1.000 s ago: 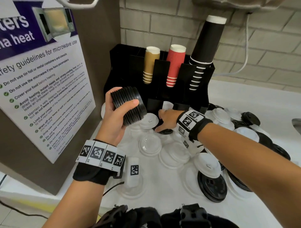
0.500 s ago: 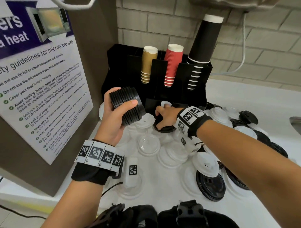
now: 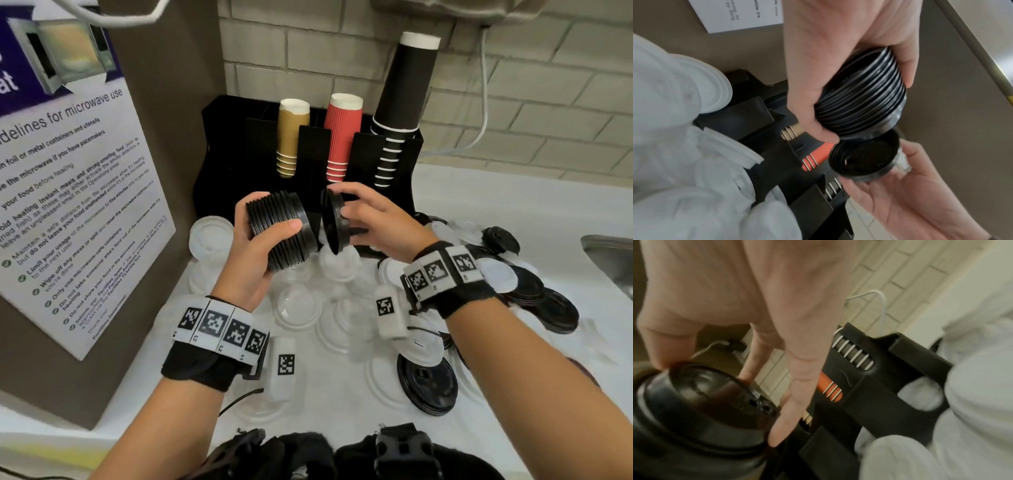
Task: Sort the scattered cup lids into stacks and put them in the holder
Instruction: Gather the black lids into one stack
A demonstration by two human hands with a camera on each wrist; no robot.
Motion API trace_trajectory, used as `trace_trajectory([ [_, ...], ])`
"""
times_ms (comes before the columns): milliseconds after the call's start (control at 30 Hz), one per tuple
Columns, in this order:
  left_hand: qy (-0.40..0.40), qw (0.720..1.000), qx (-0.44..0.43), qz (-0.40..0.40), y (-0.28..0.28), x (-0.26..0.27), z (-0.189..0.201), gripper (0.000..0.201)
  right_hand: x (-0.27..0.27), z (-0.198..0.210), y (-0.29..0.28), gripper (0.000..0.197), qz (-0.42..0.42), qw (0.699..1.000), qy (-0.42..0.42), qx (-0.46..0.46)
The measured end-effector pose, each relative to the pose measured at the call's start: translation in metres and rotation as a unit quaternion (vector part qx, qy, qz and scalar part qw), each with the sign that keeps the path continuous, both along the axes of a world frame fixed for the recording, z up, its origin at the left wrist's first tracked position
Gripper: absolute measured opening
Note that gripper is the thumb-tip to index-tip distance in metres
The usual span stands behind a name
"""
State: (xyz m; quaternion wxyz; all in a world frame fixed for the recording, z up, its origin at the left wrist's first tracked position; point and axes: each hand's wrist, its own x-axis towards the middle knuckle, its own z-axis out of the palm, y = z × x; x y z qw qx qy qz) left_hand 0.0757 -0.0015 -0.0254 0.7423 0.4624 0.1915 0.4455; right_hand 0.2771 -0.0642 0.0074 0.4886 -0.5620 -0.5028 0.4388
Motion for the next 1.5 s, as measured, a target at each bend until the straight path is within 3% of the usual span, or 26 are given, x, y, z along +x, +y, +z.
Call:
trace_trajectory([
  [67,0.008,1.000,0.010,-0.009,-0.005,0.005,0.000,0.055,-0.007,-0.005,-0.015,0.040,0.017,0.997,0.062,0.033],
  [200,0.026,0.999,0.025,-0.011,-0.015,0.016,0.000,0.052,-0.018,-0.016,-0.032,0.041,-0.011,0.993,0.090,0.077],
  [567,0.064,0.991,0.053,-0.102,-0.025,0.028,0.001,0.059,-0.012,-0.005,-0.049,0.049,-0.016,0.996,0.038,0.081],
  [733,0.054,0.992,0.047,-0.102,-0.029,0.035,0.000,0.056,-0.009,-0.006,-0.053,0.047,-0.022,0.995,0.040,0.089],
  [833,0.041,0.993,0.036,-0.105,-0.032,0.038,-0.002,0.053,-0.008,-0.007,-0.054,0.045,-0.029,0.995,0.036,0.091],
  [967,0.023,0.992,0.021,-0.122,-0.034,0.043,0.001,0.065,-0.007,-0.003,-0.059,0.044,-0.035,0.997,0.011,0.074],
  [1100,-0.014,0.992,-0.026,-0.121,-0.038,0.049,-0.001,0.056,-0.010,0.004,-0.064,0.054,-0.050,0.997,-0.017,0.049],
  [1200,-0.026,0.991,-0.058,-0.121,-0.040,0.051,-0.004,0.055,-0.005,0.013,-0.067,0.059,-0.029,0.996,-0.084,0.001],
  [1267,-0.032,0.991,-0.072,-0.106,-0.034,0.049,-0.005,0.058,0.005,0.020,-0.075,0.055,-0.010,0.972,-0.231,-0.044],
  [1367,-0.040,0.991,-0.095,-0.085,-0.024,0.043,-0.002,0.082,0.020,0.015,-0.090,0.061,0.123,0.864,-0.445,-0.203],
  [1433,-0.041,0.992,-0.096,-0.075,-0.019,0.039,-0.001,0.088,0.022,0.004,-0.096,0.071,0.191,0.782,-0.512,-0.299],
  [1500,-0.039,0.993,-0.087,-0.073,-0.019,0.037,0.000,0.091,0.022,-0.007,-0.098,0.078,0.202,0.737,-0.550,-0.337],
])
